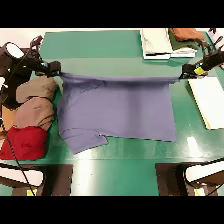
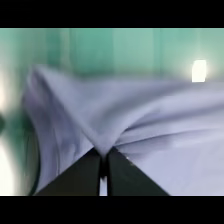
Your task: Fold the shirts.
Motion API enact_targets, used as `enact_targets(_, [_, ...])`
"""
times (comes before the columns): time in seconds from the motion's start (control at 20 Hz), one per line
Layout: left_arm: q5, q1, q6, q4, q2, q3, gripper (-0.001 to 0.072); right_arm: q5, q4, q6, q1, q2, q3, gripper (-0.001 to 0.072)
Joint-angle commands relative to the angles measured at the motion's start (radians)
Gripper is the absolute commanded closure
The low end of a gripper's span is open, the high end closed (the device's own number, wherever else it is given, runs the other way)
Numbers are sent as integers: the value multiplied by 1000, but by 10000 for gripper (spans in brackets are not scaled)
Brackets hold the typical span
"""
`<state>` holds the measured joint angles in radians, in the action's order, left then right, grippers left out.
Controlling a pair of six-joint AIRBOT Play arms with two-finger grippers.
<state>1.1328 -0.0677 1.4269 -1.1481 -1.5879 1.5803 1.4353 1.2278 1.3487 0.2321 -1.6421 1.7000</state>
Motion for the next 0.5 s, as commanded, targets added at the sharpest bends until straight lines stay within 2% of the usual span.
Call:
enact_targets(0.0, [77, -12, -51, -19, -12, -54, 682, -28, -22, -12, -15, 24, -109, 694])
enact_targets(0.25, [56, -12, -40, -43, -12, -192, 671, -113, -24, -11, -61, 61, -269, 690])
enact_targets(0.3, [56, -12, -25, -60, -8, -191, 421, -111, -27, -11, -65, 61, -270, 630])
enact_targets(0.35, [60, -12, 9, -74, 2, -190, 183, -103, -35, -10, -64, 65, -270, 431])
enact_targets(0.4, [75, -12, 35, -93, 21, -190, 223, -88, -51, -10, -64, 76, -270, 370])
enact_targets(0.45, [97, -12, 43, -119, 45, -190, 227, -72, -59, -11, -64, 97, -270, 370])
